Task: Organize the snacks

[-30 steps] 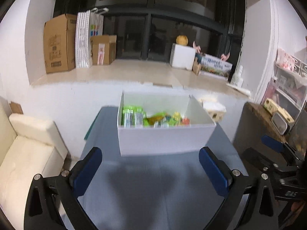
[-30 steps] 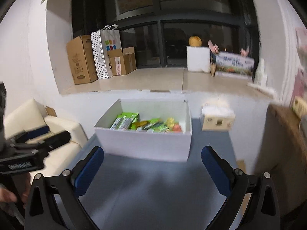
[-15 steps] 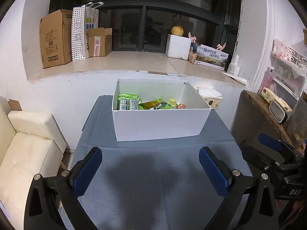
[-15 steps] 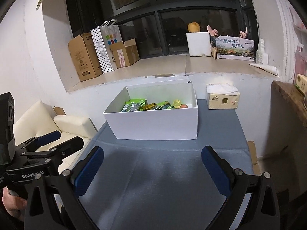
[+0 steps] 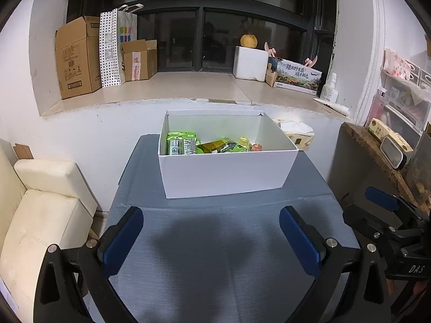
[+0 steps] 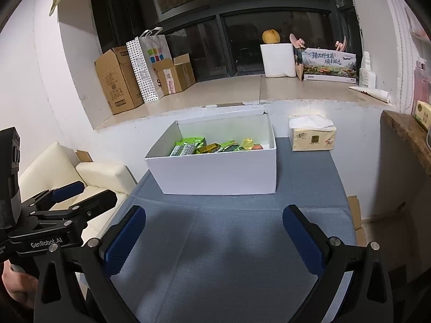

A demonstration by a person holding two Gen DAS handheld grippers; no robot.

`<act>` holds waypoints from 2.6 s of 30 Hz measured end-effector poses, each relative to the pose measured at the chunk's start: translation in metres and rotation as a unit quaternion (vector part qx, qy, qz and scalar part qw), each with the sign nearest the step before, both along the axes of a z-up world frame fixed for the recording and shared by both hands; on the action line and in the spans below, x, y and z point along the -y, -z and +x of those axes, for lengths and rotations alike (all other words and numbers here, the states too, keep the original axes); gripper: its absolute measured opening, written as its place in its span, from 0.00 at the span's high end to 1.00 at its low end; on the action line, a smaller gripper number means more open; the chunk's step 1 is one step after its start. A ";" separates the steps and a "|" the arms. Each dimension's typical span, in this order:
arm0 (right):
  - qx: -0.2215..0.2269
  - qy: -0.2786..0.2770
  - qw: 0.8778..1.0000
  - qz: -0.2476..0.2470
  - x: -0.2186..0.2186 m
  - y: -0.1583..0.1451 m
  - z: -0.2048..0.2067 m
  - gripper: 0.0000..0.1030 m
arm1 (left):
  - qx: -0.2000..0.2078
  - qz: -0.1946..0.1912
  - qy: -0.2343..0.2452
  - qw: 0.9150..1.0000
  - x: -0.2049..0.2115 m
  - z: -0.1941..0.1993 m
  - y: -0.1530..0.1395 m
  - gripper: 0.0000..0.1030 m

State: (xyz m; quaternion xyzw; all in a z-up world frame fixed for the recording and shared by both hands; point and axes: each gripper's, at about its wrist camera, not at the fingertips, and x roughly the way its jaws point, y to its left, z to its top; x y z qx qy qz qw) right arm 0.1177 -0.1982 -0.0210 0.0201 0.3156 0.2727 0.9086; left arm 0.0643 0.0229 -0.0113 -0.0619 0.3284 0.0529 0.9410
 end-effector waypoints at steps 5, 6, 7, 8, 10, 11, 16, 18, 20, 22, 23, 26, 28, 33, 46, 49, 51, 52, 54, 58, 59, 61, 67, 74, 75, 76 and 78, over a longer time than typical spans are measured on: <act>0.000 -0.001 1.000 0.003 0.001 0.000 0.000 0.00 | -0.001 0.003 0.002 1.000 0.000 0.000 0.000 0.00; -0.001 0.000 1.000 0.003 0.001 0.000 0.000 0.00 | -0.001 0.004 0.002 1.000 0.000 0.001 0.001 0.00; -0.001 0.000 1.000 0.004 0.002 0.000 0.000 0.00 | -0.002 0.005 0.002 1.000 0.000 0.001 0.001 0.00; -0.002 0.000 1.000 0.003 0.002 0.000 0.001 0.00 | -0.003 0.004 0.002 1.000 0.000 0.001 0.001 0.00; -0.002 -0.001 1.000 0.004 0.001 0.000 0.000 0.00 | -0.003 0.005 0.003 1.000 0.000 0.002 0.001 0.00; -0.002 -0.001 1.000 0.004 0.001 0.000 0.000 0.00 | -0.003 0.007 0.002 1.000 0.000 0.001 0.001 0.00; -0.002 -0.001 1.000 0.005 0.002 0.000 -0.001 0.00 | -0.004 0.008 0.004 1.000 0.001 0.002 0.001 0.00; -0.002 -0.001 1.000 0.005 0.002 0.000 -0.001 0.00 | -0.004 0.009 0.003 1.000 0.001 0.002 0.001 0.00; -0.003 -0.002 1.000 0.005 0.002 -0.001 0.000 0.00 | -0.004 0.010 0.004 1.000 0.001 0.002 0.000 0.00; -0.003 -0.003 1.000 0.005 0.002 -0.001 0.001 0.00 | -0.004 0.011 0.003 1.000 0.002 0.002 0.000 0.00; -0.002 -0.003 1.000 0.004 0.002 -0.001 0.000 0.00 | -0.004 0.010 0.004 1.000 0.002 0.002 0.000 0.00; -0.002 -0.004 1.000 0.005 0.002 -0.001 0.000 0.00 | -0.004 0.010 0.005 1.000 0.001 0.002 0.000 0.00; -0.002 -0.004 1.000 0.005 0.002 -0.001 0.000 0.00 | -0.005 0.013 0.003 1.000 0.002 0.002 0.000 0.00; -0.003 -0.005 1.000 0.007 0.003 0.000 0.000 0.00 | -0.006 0.013 0.004 1.000 0.001 0.002 0.001 0.00; -0.006 -0.004 1.000 0.006 0.003 0.000 0.000 0.00 | -0.006 0.017 0.005 1.000 0.003 0.002 0.001 0.00; -0.006 -0.005 1.000 0.007 0.002 -0.001 0.000 0.00 | -0.006 0.017 0.006 1.000 0.002 0.002 0.001 0.00; -0.005 -0.006 1.000 0.007 0.002 -0.001 -0.001 0.00 | -0.004 0.016 0.007 1.000 0.002 0.002 0.000 0.00; -0.005 -0.006 1.000 0.007 0.002 0.000 -0.001 0.00 | -0.004 0.016 0.008 1.000 0.002 0.001 0.000 0.00; -0.005 -0.007 1.000 0.006 0.002 0.000 -0.001 0.00 | -0.004 0.016 0.008 1.000 0.002 0.001 0.000 0.00; -0.007 -0.010 1.000 0.006 0.001 0.001 0.000 0.00 | -0.004 0.018 0.007 1.000 0.001 0.000 0.000 0.00; -0.007 -0.011 1.000 0.005 0.000 0.002 0.000 0.00 | -0.004 0.018 0.006 1.000 0.001 0.000 0.000 0.00; -0.006 -0.012 1.000 0.005 0.000 0.001 -0.001 0.00 | -0.004 0.018 0.005 1.000 0.001 0.001 0.000 0.00; -0.006 -0.012 1.000 0.006 0.000 0.001 -0.001 0.00 | -0.003 0.021 0.007 1.000 0.003 0.000 0.000 0.00; -0.006 -0.011 1.000 0.005 0.001 0.001 -0.002 0.00 | -0.003 0.019 0.008 1.000 0.003 0.000 0.000 0.00; -0.006 -0.011 1.000 0.005 0.001 0.001 -0.002 0.00 | -0.002 0.019 0.007 1.000 0.003 -0.001 0.000 0.00; -0.006 -0.011 1.000 0.005 0.001 0.001 -0.002 0.00 | -0.002 0.020 0.007 1.000 0.003 -0.001 0.000 0.00; -0.006 -0.011 1.000 0.005 0.001 0.001 -0.002 0.00 | -0.002 0.020 0.008 1.000 0.003 0.000 0.000 0.00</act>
